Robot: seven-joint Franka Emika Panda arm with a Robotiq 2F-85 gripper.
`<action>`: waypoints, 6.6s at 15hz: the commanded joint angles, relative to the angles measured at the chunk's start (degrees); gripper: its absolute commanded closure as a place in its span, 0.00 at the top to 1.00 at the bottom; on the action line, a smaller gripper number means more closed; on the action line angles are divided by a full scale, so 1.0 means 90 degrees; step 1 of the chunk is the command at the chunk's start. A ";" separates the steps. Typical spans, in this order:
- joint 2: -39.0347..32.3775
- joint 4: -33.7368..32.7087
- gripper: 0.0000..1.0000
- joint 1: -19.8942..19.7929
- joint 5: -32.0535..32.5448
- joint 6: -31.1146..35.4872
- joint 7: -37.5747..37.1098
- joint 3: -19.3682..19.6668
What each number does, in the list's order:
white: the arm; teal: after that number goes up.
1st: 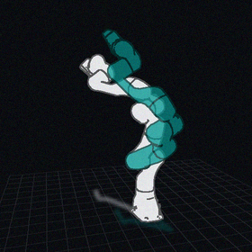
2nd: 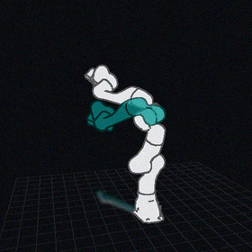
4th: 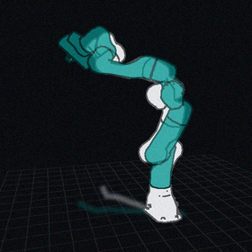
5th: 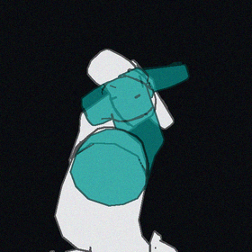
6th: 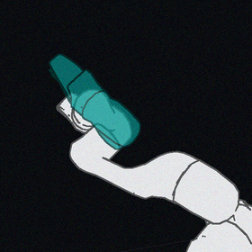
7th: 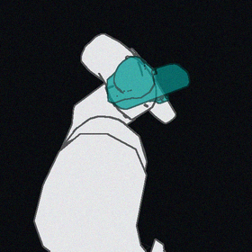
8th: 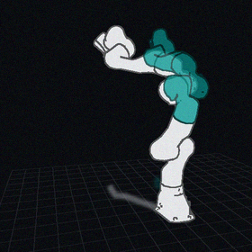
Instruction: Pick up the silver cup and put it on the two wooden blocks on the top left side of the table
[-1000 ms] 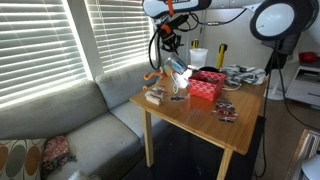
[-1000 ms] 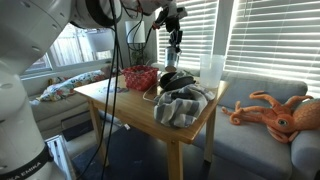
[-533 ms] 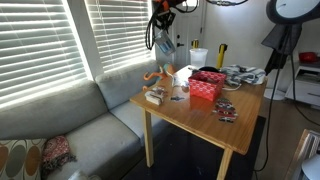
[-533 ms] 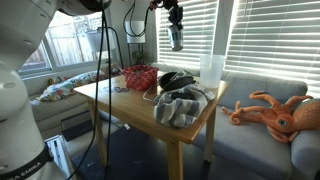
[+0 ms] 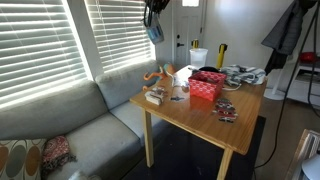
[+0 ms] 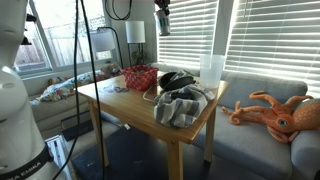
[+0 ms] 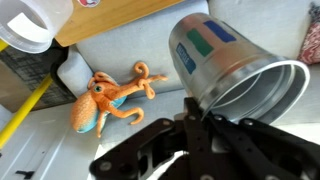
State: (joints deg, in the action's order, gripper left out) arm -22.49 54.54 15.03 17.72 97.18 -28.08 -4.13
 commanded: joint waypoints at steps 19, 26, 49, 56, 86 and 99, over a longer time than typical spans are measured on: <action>0.2556 0.3606 0.01 -0.0779 -0.2997 0.1918 0.3821 -0.0366; 0.2538 0.4217 0.01 -0.0686 -0.3954 0.2145 0.4817 -0.0478; 0.2297 0.5284 0.01 -0.0588 -0.3961 0.2781 0.5234 -0.0688; 0.2358 0.5966 0.01 -0.0548 -0.4120 0.3685 0.5679 -0.0789; 0.1903 0.6185 0.01 -0.0664 -0.4572 0.4300 0.5868 -0.0839; 0.1751 0.6091 0.01 -0.0652 -0.4595 0.4348 0.5777 -0.0862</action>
State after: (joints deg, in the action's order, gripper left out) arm -5.82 110.57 9.28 -22.82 135.67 24.38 -11.35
